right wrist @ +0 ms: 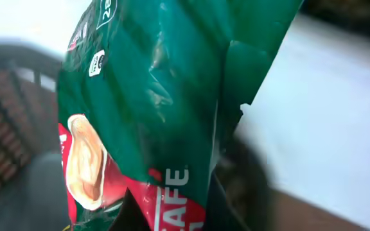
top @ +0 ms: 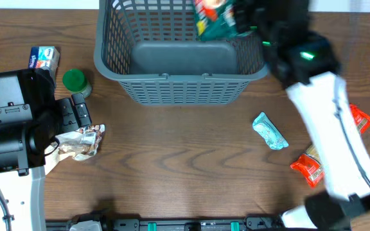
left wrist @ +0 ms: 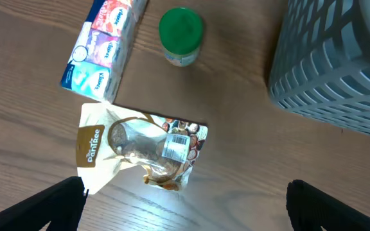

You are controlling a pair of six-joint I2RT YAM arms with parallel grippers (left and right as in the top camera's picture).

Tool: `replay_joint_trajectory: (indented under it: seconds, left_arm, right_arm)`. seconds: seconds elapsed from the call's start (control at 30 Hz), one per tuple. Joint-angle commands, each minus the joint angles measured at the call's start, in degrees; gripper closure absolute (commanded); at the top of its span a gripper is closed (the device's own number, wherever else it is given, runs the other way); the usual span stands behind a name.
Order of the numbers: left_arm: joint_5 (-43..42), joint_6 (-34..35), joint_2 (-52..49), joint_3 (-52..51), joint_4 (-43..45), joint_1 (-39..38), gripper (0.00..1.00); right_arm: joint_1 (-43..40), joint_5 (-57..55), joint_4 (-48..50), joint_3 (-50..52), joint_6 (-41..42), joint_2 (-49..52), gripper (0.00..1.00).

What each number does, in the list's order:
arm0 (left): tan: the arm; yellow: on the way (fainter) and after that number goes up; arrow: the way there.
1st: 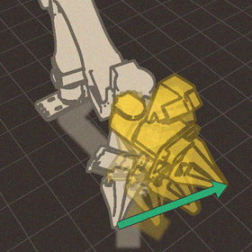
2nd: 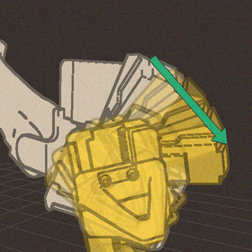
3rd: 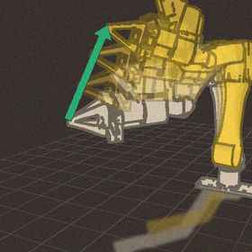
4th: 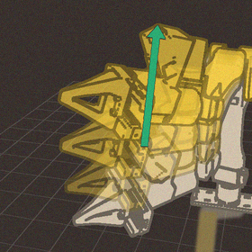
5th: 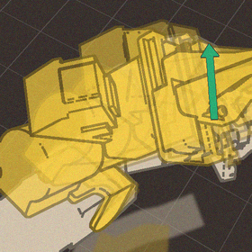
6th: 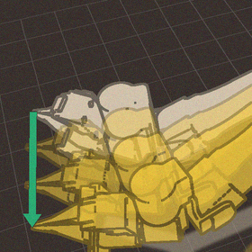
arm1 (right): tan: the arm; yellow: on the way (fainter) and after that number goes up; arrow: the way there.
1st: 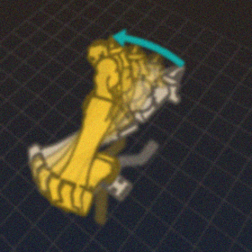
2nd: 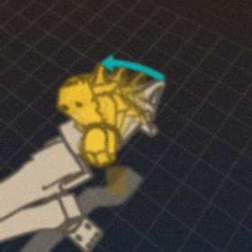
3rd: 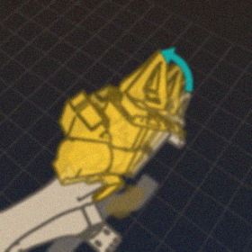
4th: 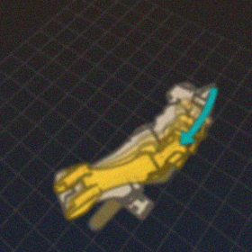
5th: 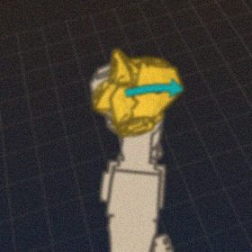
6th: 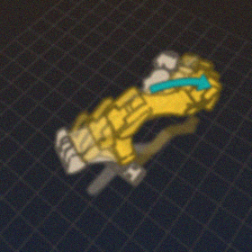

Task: Pack container
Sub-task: 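Carry the Nescafe bag over the basket and release it inside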

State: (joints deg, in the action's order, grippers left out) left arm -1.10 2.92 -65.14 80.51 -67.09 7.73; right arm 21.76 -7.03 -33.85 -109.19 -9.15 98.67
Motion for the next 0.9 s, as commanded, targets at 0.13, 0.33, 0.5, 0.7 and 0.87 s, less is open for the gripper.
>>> replay_joint_trajectory:
  seconds: [0.13,0.33,0.5,0.7,0.87]
  left_arm:
    - [0.3,-0.7,-0.1,1.3,-0.1,0.2,0.01]
    - [0.3,-0.7,-0.1,1.3,-0.1,0.2,0.02]
    - [0.3,-0.7,-0.1,1.3,-0.1,0.2,0.01]
    - [0.3,-0.7,-0.1,1.3,-0.1,0.2,0.01]
    - [0.3,-0.7,-0.1,1.3,-0.2,0.2,0.01]
  right_arm:
    - [-0.4,3.1,-1.8,-2.2,7.0,8.2,0.99]
    - [-0.3,4.0,-5.9,-2.2,8.1,13.4,0.99]
    - [-0.4,4.1,-7.9,-2.2,8.5,14.8,0.99]
    - [-0.5,4.1,-10.3,-2.1,8.4,14.9,0.63]
    - [-0.4,4.1,-12.6,-2.1,7.0,14.2,0.01]
